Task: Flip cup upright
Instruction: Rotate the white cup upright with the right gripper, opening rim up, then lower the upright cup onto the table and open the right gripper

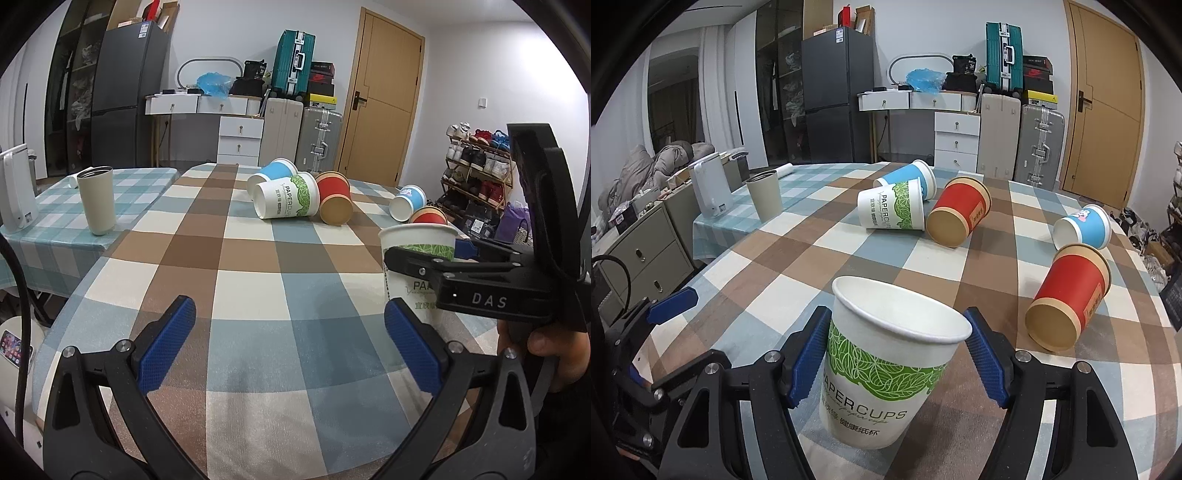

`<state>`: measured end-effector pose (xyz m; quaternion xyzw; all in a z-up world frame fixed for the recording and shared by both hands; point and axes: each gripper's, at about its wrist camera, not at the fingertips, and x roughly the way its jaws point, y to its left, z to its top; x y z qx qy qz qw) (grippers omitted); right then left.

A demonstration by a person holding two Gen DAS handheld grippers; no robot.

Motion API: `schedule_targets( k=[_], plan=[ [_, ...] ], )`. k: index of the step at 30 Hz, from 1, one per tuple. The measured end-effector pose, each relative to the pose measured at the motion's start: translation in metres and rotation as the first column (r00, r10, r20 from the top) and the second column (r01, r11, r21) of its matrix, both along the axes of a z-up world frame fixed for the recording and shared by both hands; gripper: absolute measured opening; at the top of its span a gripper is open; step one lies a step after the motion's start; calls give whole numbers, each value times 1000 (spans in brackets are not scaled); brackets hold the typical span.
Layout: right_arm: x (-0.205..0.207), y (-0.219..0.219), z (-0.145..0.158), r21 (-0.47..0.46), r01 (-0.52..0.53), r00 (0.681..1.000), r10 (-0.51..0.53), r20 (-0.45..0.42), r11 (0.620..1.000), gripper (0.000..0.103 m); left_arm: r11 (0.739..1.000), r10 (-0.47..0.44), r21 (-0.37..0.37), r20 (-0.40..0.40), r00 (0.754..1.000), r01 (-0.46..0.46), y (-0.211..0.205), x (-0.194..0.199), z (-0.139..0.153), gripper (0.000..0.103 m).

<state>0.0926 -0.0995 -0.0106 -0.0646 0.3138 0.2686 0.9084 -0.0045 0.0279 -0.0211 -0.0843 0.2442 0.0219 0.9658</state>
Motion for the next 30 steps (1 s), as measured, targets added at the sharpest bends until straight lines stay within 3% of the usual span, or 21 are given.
schedule_targets(
  k=[19,21,30],
  plan=[
    [-25,-16,-8,22,-78,997,78,-21,997,74,1000,2,0,11,1000,-2,0,-2,1,102],
    [-27,-15,-8,14,-86,996,87,-16,996,65,1000,3,0,11,1000,-3,0,-2,1,102],
    [-18,-2,-6,-8,-85,996,85,-6,996,65,1000,3,0,11,1000,-3,0,-2,1,102]
  ],
)
